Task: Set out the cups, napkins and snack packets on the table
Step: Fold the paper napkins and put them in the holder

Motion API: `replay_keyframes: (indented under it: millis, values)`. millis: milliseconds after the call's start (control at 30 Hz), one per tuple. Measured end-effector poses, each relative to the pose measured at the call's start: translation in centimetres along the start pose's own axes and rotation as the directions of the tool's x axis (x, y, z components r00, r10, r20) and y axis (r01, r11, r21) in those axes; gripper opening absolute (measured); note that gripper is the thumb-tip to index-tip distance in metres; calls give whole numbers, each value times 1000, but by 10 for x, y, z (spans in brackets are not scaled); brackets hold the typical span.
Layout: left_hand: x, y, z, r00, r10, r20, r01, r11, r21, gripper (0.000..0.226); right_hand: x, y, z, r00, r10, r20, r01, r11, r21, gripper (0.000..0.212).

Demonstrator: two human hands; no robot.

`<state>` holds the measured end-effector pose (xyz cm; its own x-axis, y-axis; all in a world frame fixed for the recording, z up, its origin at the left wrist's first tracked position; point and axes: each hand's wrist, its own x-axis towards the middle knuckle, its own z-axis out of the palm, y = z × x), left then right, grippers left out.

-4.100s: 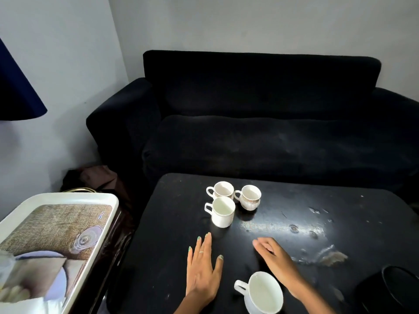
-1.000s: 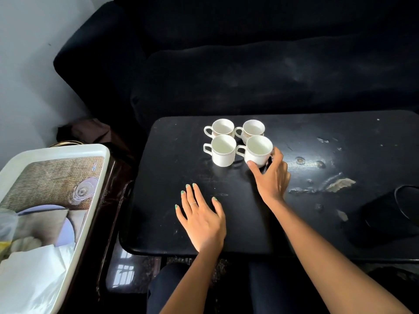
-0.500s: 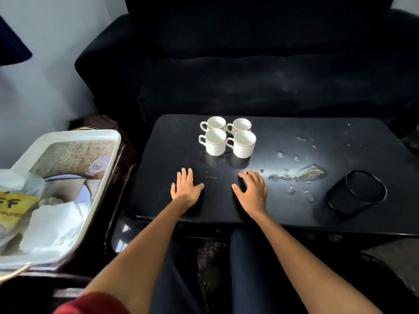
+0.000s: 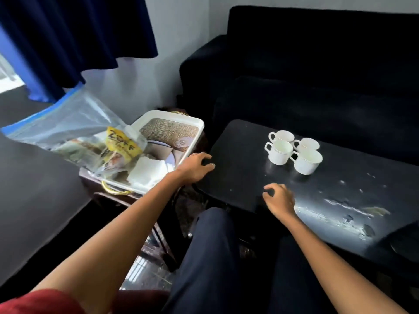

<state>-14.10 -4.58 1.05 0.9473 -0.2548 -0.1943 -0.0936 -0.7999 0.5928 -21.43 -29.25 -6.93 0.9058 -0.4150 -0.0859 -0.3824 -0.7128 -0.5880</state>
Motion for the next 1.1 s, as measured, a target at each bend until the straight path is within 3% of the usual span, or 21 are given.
replay_keyframes:
  millis: [133,267,367,500,700,900,1100]
  values:
    - [-31,-30,-28,978,-156,-139,167,983,72,53,-14,-60,15,979,-191,68,186,979,79,20]
    - [-59,-63,-37,925,-301,-231,350,912,212,58,-29,-119,28,911,-391,128,370,915,159,16]
    - [-65,-82,-37,906,-399,-140,423,859,288,64,-37,-156,36,849,-502,166,473,862,184,18]
    - [-59,-90,-34,929,-371,-12,350,867,355,63,-42,-194,50,783,-580,226,556,815,164,21]
    - [-54,-97,-32,935,-348,69,310,895,320,67,-32,-230,71,755,-573,318,580,810,81,26]
    - [-55,-93,-32,937,-331,113,292,917,272,64,-17,-252,97,790,-452,414,533,840,-99,50]
    - [-54,-98,-36,937,-319,140,281,930,239,62,-12,-267,114,794,-393,464,551,788,-275,62]
